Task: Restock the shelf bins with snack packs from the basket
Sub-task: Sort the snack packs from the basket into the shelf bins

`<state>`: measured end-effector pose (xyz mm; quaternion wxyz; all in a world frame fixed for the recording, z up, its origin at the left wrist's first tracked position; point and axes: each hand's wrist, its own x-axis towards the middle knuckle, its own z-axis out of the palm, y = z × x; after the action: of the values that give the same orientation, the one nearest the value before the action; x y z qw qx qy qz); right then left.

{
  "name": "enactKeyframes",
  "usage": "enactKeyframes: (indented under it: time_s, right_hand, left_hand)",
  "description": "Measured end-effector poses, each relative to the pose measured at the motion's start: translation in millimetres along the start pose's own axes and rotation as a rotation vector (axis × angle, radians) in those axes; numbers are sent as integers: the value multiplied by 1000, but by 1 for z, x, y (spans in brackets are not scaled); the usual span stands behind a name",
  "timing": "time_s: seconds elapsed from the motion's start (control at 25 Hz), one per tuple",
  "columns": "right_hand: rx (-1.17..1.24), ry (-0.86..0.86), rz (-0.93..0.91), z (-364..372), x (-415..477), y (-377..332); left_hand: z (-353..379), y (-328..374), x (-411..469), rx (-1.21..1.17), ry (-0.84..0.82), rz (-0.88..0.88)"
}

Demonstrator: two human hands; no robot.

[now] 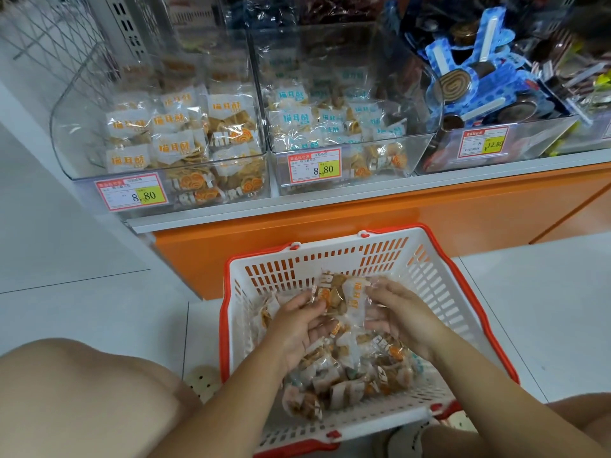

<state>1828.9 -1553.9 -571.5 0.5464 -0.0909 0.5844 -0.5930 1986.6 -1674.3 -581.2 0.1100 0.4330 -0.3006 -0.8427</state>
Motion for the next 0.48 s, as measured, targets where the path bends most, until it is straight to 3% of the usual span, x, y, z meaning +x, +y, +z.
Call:
enactKeyframes:
  time_s: [0.28, 0.48]
  right_hand:
    - [-60, 10, -57, 3, -4, -2]
    - [-373, 72, -111, -3, 0, -2]
  left_hand:
    - [2, 0, 2, 0, 0, 15]
    - [7, 3, -5, 230, -51, 48]
